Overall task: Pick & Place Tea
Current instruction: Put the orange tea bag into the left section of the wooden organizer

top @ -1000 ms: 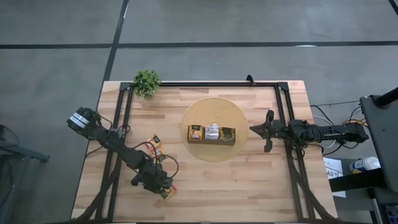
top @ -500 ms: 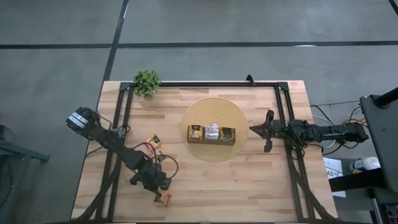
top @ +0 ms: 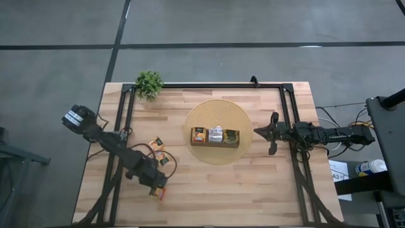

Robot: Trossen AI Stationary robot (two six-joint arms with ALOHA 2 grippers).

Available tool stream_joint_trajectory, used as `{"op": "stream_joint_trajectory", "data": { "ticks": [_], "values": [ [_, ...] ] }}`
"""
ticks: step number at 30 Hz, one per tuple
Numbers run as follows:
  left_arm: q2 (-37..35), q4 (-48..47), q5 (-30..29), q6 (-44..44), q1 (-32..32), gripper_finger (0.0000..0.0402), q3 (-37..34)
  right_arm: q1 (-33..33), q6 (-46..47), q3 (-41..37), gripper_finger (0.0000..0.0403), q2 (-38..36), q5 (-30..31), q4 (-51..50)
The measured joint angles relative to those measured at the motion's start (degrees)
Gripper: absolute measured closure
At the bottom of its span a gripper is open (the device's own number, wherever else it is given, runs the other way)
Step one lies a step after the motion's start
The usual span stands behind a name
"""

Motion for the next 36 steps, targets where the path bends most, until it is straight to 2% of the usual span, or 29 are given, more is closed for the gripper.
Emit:
{"op": "stream_joint_trajectory", "data": {
  "ticks": [7,10,15,29,32,36],
  "values": [
    [-6.05,-13.32,-5.38,3.77,0.01,0.0401,6.16,0.00,0.00,0.01,0.0394,0.00,0.01,0.00],
    [-7.22,-20.85,-7.54,6.16,0.02,0.0401,9.60,0.00,0.00,0.01,0.0394,0.01,0.00,0.00],
    [-7.92,-27.79,-8.87,9.69,0.12,0.0401,14.94,0.00,0.00,-0.01,0.0394,0.00,0.00,0.00],
    [-6.78,-27.63,-7.12,13.32,-0.04,0.0396,15.92,0.00,0.00,0.01,0.0394,0.00,0.01,0.00],
    [-6.78,-27.63,-7.04,14.50,-0.14,0.0376,15.92,0.00,0.00,-0.01,0.0394,0.00,0.01,0.00],
    [-6.78,-27.57,-6.99,15.38,-0.14,0.0330,15.61,0.00,0.00,0.01,0.0394,0.00,0.00,0.00]
  ]
}}
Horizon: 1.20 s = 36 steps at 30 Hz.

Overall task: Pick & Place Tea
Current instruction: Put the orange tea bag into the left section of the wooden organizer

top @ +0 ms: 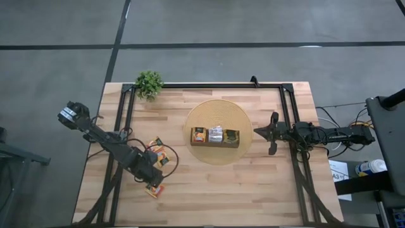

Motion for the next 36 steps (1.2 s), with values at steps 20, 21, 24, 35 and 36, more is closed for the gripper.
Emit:
{"op": "stream_joint_trajectory", "data": {
  "ticks": [20,21,24,35,36],
  "values": [
    [-0.04,3.35,0.43,-12.38,-4.15,0.0134,-2.18,0.00,0.00,0.00,0.0394,0.00,0.00,0.00],
    [0.03,4.38,0.45,-13.91,-4.53,0.0133,-2.20,0.00,0.00,0.00,0.0394,0.00,0.00,0.01],
    [0.89,6.67,0.55,-16.78,-5.40,0.0133,-2.76,0.00,0.00,0.00,0.0394,0.00,0.01,0.00],
    [6.14,14.64,0.85,-20.97,-7.34,0.0133,-5.05,0.00,0.00,-0.01,0.0394,0.00,0.01,0.00],
    [6.78,14.73,0.84,-20.46,-7.34,0.0133,-5.05,0.00,0.00,-0.01,0.0394,0.00,0.00,0.01]
  ]
}}
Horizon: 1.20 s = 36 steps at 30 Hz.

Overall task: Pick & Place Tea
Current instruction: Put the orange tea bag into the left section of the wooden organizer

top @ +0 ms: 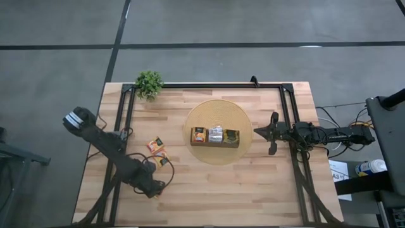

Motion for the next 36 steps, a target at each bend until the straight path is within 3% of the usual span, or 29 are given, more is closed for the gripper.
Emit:
{"op": "stream_joint_trajectory", "data": {
  "ticks": [8,16,20,27,36],
  "values": [
    [6.14,3.58,0.14,5.88,0.00,0.0133,0.06,0.00,0.00,0.01,0.0394,0.00,0.02,-0.01],
    [9.90,6.36,1.16,6.04,0.04,0.0150,-2.47,0.00,0.00,0.00,0.0394,-0.02,0.00,0.01],
    [9.93,6.30,2.23,6.17,0.07,0.0212,-3.45,0.00,0.00,0.01,0.0394,-0.01,0.01,-0.01],
    [9.01,3.79,2.74,7.57,0.02,0.0385,-3.82,0.00,0.00,0.01,0.0394,0.00,0.00,-0.01],
    [4.96,-0.70,2.43,9.84,0.19,0.0401,-2.58,0.00,0.00,0.01,0.0394,-0.01,0.01,0.01]
  ]
}}
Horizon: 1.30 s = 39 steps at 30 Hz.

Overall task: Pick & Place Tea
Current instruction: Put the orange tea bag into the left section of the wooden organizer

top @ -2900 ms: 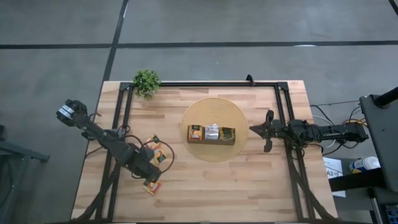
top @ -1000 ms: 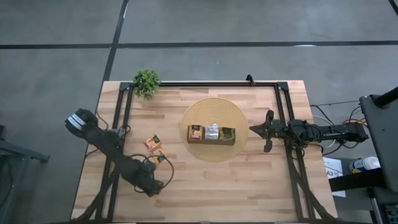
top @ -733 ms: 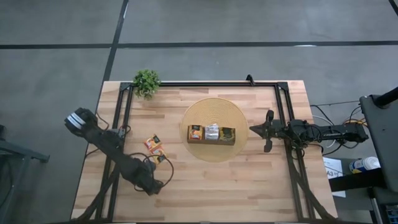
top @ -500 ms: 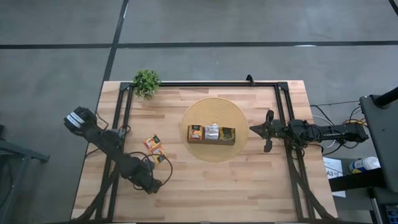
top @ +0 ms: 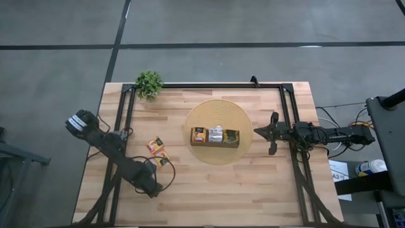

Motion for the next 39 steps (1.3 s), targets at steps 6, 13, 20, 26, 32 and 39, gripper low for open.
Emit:
{"op": "stream_joint_trajectory", "data": {
  "ticks": [6,13,20,26,32,39],
  "values": [
    [-2.73,-7.05,-4.57,3.83,0.88,0.0401,2.34,0.00,0.00,-0.01,0.0394,0.01,0.01,-0.01],
    [-5.94,-13.11,-10.84,13.52,3.34,0.0401,7.06,0.00,0.02,0.01,0.0394,0.03,0.00,0.01],
    [-6.35,-19.15,-15.16,28.19,8.13,0.0401,12.94,0.00,0.00,-0.02,0.0394,0.01,0.01,0.01],
    [-6.32,-23.23,-17.97,39.26,13.26,0.0401,17.09,0.00,0.00,0.01,0.0394,0.01,0.01,0.01],
    [-6.32,-23.55,-20.28,49.00,19.27,0.0401,21.08,0.00,0.00,-0.02,0.0394,0.01,0.01,0.01],
    [-6.32,-23.18,-18.42,51.54,22.43,0.0401,21.84,0.00,0.00,-0.02,0.0394,0.01,-0.01,0.00]
  ]
}}
